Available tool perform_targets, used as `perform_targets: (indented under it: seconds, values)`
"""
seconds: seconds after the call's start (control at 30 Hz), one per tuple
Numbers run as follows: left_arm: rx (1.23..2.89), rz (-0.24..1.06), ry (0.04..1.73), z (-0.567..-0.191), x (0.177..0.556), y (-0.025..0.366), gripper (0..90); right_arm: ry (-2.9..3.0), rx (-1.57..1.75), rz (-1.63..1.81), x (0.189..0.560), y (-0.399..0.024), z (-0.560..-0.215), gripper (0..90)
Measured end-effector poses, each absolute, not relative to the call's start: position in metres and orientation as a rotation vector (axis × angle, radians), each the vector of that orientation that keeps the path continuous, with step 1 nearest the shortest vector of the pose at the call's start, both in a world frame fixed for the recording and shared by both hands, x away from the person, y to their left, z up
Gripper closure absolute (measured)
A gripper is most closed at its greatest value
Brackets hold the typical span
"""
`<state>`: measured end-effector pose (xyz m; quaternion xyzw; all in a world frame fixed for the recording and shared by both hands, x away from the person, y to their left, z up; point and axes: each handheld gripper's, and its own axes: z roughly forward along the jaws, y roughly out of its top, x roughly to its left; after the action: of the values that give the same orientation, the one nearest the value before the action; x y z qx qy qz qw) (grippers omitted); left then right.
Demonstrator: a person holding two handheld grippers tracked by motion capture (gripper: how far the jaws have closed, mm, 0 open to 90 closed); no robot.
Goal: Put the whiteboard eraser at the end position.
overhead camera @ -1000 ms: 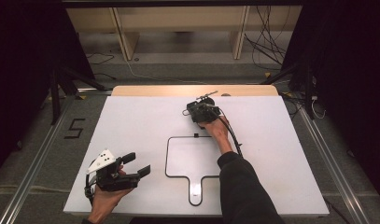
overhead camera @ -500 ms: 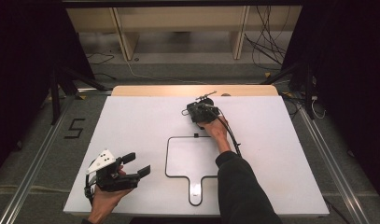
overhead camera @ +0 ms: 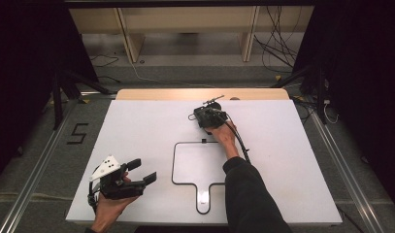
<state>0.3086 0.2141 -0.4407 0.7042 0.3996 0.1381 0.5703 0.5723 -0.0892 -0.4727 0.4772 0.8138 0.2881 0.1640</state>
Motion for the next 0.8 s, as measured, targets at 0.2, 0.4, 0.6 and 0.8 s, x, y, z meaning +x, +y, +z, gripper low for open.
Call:
perform_targets:
  seconds: [0.2,0.4,0.6,0.8]
  values:
    - [1.650,0.325,0.938,-0.4406,0.3085,0.2144,15.9,2.317,1.369,0.822,0.5732,-0.0885,-0.4739,40.7]
    - [1.649,0.323,0.939,-0.4405,0.3084,0.2141,15.9,2.324,1.350,0.805,0.5740,-0.0863,-0.4735,40.6]
    - [1.646,0.323,0.940,-0.4404,0.3082,0.2145,15.9,2.334,1.345,0.784,0.5739,-0.0846,-0.4771,40.5]
    - [1.647,0.324,0.939,-0.4404,0.3082,0.2144,15.8,2.341,1.360,0.777,0.5736,-0.0842,-0.4784,40.3]
